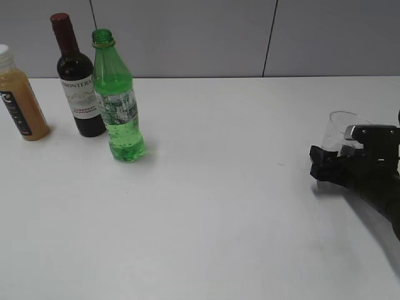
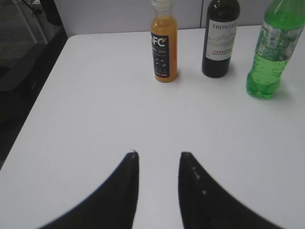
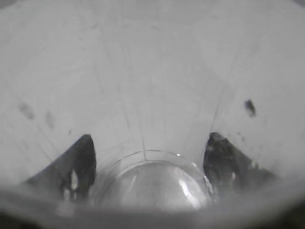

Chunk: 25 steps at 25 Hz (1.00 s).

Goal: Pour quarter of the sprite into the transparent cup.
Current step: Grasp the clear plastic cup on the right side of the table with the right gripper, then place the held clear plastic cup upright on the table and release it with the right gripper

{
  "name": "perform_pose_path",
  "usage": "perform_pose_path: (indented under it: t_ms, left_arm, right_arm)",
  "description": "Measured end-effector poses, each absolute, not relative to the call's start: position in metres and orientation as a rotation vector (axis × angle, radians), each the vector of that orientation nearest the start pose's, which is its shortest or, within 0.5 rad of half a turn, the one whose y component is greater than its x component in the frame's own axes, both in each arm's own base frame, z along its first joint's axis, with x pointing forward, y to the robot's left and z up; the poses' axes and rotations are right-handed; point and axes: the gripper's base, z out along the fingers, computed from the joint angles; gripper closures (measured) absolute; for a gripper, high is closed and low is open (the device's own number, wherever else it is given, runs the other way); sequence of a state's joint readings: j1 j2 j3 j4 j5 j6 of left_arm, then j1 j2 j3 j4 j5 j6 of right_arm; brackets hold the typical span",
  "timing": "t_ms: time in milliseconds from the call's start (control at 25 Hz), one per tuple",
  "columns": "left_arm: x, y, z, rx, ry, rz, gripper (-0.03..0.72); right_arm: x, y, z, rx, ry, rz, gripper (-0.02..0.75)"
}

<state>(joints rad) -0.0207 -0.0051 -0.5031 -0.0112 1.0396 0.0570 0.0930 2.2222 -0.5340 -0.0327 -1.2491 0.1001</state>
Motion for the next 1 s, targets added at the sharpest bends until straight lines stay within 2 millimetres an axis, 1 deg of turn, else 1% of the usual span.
perform_pose_path:
  t_ms: [200,280,360,440,520,680,800,920,1000]
  left_arm:
    - [-0.005,-0.001,0.280,0.079,2.013,0.010,0.460]
    - [-0.005,-0.001,0.280,0.079,2.013,0.010,0.460]
    - [-0.005,-0.001,0.280,0.079,2.013,0.010,0.460]
    - [-0.005,-0.001,0.280,0.079,2.013,0.010,0.460]
    - [-0.005,-0.001,0.280,0.079,2.013,0.010,0.460]
    - [-0.005,-0.001,0.280,0.079,2.013,0.010,0.460]
    - [-0.005,-0.001,0.280,0.079,2.013,0.010,0.460]
    - [-0.005,-0.001,0.280,0.079,2.013,0.010,0.460]
    - [-0.005,-0.001,0.280,0.079,2.013,0.010,0.460]
  right_arm:
    - [0.300,0.033,0.045,-0.048,1.934,0.164,0.207]
    - [0.299,0.035,0.050,-0.080,1.925,0.186,0.208]
    - [0.299,0.040,0.059,-0.138,1.894,0.225,0.208]
    - [0.299,0.048,0.068,-0.231,1.860,0.284,0.208]
    - [0.296,0.059,0.075,-0.364,1.825,0.365,0.208]
    - [0.286,0.081,0.079,-0.675,1.744,0.546,0.209]
    - [0.284,0.093,0.083,-0.870,1.658,0.644,0.210]
    - [0.287,0.100,0.087,-0.953,1.613,0.731,0.209]
    - [0.291,0.105,0.091,-0.972,1.603,0.791,0.209]
